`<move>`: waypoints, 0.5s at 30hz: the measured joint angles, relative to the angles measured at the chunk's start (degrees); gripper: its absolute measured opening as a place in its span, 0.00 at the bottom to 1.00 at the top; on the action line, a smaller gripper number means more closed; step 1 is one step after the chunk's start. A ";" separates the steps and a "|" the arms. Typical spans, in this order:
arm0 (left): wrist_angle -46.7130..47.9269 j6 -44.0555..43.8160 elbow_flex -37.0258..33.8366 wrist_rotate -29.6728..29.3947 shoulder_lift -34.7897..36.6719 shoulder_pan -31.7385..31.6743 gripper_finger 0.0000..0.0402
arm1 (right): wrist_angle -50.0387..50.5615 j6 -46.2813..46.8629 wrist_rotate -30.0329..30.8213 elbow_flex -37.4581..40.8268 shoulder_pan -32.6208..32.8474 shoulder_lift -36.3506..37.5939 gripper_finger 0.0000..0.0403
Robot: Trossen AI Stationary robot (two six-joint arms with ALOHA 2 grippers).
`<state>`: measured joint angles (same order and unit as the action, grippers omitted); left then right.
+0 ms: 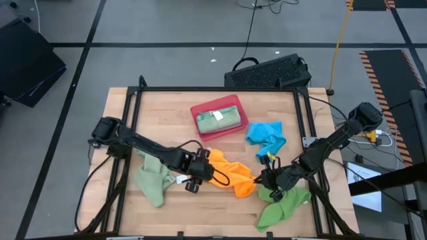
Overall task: Fold microfiber towels
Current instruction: Fold the yellow microfiber cloth
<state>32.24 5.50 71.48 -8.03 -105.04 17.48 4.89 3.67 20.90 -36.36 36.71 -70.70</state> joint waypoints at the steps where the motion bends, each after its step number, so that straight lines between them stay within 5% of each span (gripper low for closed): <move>1: 0.03 1.51 -0.01 0.30 -0.42 -0.13 0.58 | -0.31 -0.21 0.11 0.00 0.00 0.00 0.01; 15: 13.18 8.33 -0.04 7.76 -1.53 -3.54 0.64 | -2.01 -2.87 1.48 0.00 -3.76 0.00 0.01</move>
<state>45.43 13.83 71.44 -0.28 -106.56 13.94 2.87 0.79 22.37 -36.36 32.95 -70.70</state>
